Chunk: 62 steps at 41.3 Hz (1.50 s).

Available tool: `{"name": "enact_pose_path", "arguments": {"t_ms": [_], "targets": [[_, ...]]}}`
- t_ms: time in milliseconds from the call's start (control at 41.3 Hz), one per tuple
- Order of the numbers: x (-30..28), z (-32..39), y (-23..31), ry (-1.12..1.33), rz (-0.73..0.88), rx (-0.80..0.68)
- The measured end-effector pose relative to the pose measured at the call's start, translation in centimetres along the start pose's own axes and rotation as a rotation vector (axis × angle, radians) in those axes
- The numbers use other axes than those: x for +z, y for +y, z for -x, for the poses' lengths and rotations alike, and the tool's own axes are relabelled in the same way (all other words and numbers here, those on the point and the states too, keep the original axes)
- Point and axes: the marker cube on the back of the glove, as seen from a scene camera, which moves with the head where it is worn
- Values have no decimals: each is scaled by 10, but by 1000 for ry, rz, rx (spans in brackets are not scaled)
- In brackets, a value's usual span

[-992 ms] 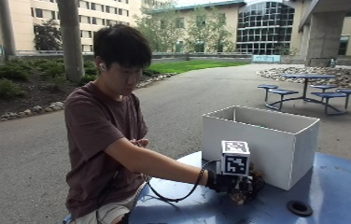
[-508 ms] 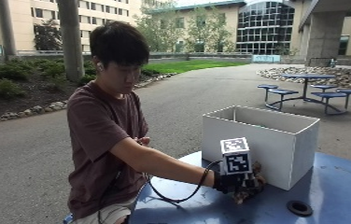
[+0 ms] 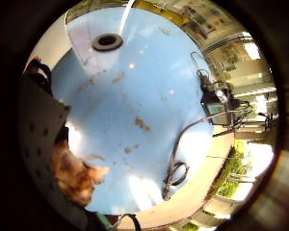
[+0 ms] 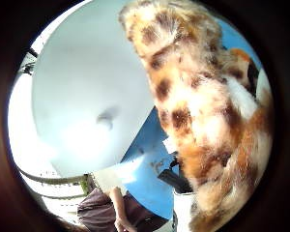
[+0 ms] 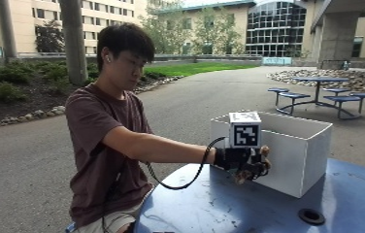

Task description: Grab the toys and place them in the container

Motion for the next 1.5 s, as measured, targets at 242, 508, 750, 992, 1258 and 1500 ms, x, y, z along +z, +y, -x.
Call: {"name": "enact_pose_path", "arguments": {"t_ms": [242, 508, 750, 992, 1258, 1500], "targets": [[-143, 37, -7, 125, -118, -44], [-259, 116, -32, 209, -231, -71], [-267, 201, -68, 200, -239, -219], [-214, 249, -114, 144, -177, -255], [-139, 240, -131, 217, 372, -178], [-128, 247, -132, 184, 345, -199]]}}
